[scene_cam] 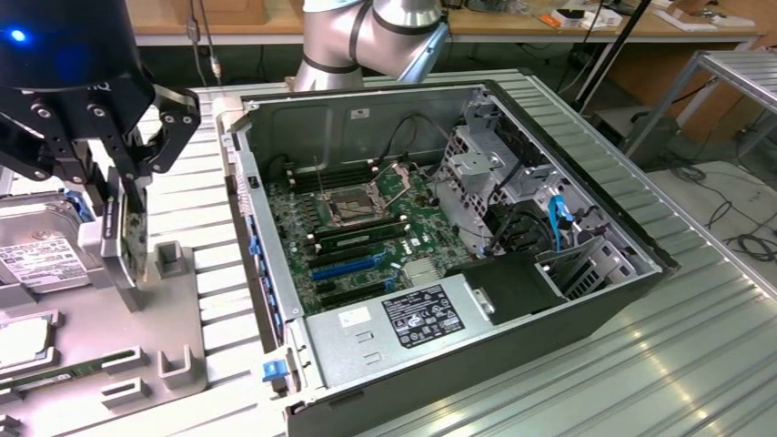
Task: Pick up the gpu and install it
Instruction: 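Pick up the gpu and move the gpu toward the slot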
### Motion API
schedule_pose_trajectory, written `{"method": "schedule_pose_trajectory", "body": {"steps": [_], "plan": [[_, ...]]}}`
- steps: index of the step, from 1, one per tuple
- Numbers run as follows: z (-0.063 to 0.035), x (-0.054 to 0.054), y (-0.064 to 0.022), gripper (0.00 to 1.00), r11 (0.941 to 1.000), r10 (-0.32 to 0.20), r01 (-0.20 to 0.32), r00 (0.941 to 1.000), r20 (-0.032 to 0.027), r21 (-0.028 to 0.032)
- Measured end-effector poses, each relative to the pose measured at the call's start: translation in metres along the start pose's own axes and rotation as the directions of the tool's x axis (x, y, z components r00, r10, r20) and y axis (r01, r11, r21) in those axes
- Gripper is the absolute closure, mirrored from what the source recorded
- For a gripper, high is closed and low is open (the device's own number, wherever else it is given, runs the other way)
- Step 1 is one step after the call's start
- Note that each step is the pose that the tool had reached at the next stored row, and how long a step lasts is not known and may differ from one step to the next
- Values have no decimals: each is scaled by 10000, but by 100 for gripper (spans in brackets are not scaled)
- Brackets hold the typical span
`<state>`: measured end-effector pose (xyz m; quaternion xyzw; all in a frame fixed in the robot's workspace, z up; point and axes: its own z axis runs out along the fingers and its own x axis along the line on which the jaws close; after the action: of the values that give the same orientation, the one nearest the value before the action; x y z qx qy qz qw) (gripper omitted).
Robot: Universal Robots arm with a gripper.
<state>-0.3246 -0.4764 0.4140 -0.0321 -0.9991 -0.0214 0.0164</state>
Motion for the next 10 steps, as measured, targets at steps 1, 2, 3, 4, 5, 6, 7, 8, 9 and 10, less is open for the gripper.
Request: {"method": "schedule_pose_trajectory", "body": {"steps": [1,2,3,4,5,6,7,8,9,10], "plan": [[-14,1,1,73,10000,9,-9,10000,-9,1],[-18,1,1,73,10000,14,-14,10000,-12,0],[-17,1,1,73,10000,16,-16,10000,-11,-1],[-17,1,1,73,10000,16,-16,10000,-12,-2],[-18,1,1,73,10000,17,-17,10000,-12,-1],[-18,0,1,73,10000,17,-17,10000,-14,0],[-21,-18,2,73,10000,15,-15,10000,-16,3],[-20,-50,4,73,10000,17,-17,10000,-14,0],[-21,-76,6,73,10000,17,-17,10000,-13,0],[-21,-86,6,73,10000,17,-17,10000,-13,0]]}}
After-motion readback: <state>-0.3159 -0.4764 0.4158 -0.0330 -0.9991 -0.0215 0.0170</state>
